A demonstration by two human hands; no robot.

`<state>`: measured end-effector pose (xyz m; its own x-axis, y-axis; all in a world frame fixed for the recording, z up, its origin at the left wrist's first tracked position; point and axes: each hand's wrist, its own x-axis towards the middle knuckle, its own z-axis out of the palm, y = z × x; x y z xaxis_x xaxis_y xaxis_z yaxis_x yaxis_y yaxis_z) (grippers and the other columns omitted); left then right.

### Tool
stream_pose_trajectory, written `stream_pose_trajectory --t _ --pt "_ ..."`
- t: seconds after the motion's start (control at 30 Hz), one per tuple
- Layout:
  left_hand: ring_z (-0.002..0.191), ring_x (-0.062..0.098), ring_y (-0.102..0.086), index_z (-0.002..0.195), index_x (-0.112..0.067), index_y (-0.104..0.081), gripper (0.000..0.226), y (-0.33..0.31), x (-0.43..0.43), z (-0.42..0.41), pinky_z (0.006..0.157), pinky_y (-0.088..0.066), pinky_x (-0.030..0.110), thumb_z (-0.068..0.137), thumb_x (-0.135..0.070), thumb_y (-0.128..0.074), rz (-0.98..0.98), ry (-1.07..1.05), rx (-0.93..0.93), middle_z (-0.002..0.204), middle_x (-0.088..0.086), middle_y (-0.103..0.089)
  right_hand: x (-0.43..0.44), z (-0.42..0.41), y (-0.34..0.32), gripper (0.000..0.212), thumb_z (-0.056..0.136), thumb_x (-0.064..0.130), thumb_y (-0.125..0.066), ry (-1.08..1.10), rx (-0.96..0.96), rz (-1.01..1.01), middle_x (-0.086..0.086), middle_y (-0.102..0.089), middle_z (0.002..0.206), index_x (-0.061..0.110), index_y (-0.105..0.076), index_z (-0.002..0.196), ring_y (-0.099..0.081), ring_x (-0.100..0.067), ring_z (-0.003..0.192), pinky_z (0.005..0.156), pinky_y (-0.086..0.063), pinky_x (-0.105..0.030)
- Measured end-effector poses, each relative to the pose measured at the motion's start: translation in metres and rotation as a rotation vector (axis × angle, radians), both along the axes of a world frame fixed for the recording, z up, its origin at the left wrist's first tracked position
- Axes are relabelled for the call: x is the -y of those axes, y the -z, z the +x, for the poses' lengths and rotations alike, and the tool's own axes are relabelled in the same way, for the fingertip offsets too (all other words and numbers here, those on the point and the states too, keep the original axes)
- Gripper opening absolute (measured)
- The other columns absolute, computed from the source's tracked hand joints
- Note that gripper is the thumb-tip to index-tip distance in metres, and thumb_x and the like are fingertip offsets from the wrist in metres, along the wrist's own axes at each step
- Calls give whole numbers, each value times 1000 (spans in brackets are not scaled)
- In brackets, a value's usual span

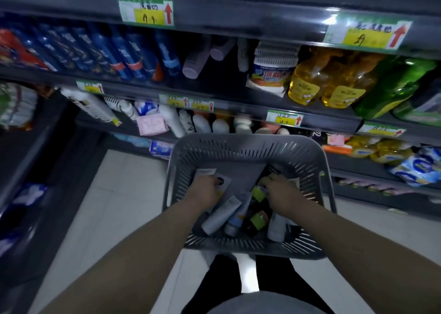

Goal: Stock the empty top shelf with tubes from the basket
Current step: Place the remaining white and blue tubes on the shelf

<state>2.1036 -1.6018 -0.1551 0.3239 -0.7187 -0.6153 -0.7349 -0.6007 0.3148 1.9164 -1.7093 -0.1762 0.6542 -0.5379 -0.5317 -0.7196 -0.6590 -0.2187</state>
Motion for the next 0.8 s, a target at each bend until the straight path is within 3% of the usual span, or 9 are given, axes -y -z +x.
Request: stream_pose_trajectory --t 0.07,0.13,0.23,0.33,0.4,0.5,0.6,0.7,0.8 --pt "117 31 -56 120 3 -60 32 1 -2 -1 81 -36 24 100 -17 -44 27 -33 13 128 20 -60 4 5 8 45 83 4 -55 -14 -14 49 -14 -50 122 12 -49 126 -49 -31 112 79 -44 -32" --pt "120 30 -54 127 2 -57 34 3 -2 -2 92 -38 27 100 -15 -42 40 -66 18 132 18 -58 9 3 16 37 85 2 -51 10 -34 75 -17 -54 118 8 -50 122 -55 -32 105 71 -38 -29" --pt "120 30 -54 128 0 -55 34 13 0 -5 94 -39 30 100 -13 -42 62 -80 8 132 18 -57 16 -6 28 23 94 6 -46 63 -114 79 -19 -61 113 2 -54 114 -60 -31 102 69 -34 -26" --pt "115 28 -57 126 -4 -58 32 22 5 -12 92 -43 29 97 -12 -47 55 -77 -23 128 16 -61 18 -13 40 30 97 8 -42 94 -156 109 -18 -65 108 8 -51 69 -62 -25 95 68 -34 -23" --pt "117 28 -56 130 -6 -55 35 25 8 -16 91 -43 28 97 -12 -47 49 -64 -39 131 14 -59 20 -14 48 39 96 3 -43 149 -113 176 -20 -66 108 15 -42 59 -61 -23 93 71 -40 -25" --pt "122 25 -54 138 -8 -49 41 28 12 -20 92 -42 25 97 -11 -48 15 -44 -65 136 12 -55 23 -10 45 13 89 5 -54 135 -54 222 -19 -67 105 0 -65 85 -59 -24 90 73 -45 -30" --pt "125 24 -52 140 -9 -47 45 31 14 -19 96 -41 24 95 -9 -49 7 -35 -75 139 11 -53 24 -9 38 25 88 8 -60 -9 -81 331 -13 -63 113 -2 -64 111 -57 -24 101 73 -42 -26" --pt "126 25 -51 139 -9 -48 44 33 14 -17 98 -42 27 95 -11 -51 10 -17 -62 140 12 -53 26 -9 38 27 92 3 -48 -15 -78 283 -15 -59 122 2 -66 111 -54 -23 107 85 -44 -28" --pt "124 27 -52 136 -7 -50 41 35 13 -16 97 -42 28 96 -14 -52 37 5 -39 138 13 -54 24 -9 30 26 89 18 -57 -44 -97 183 -14 -45 122 10 -65 112 -42 -29 114 92 -41 -32"
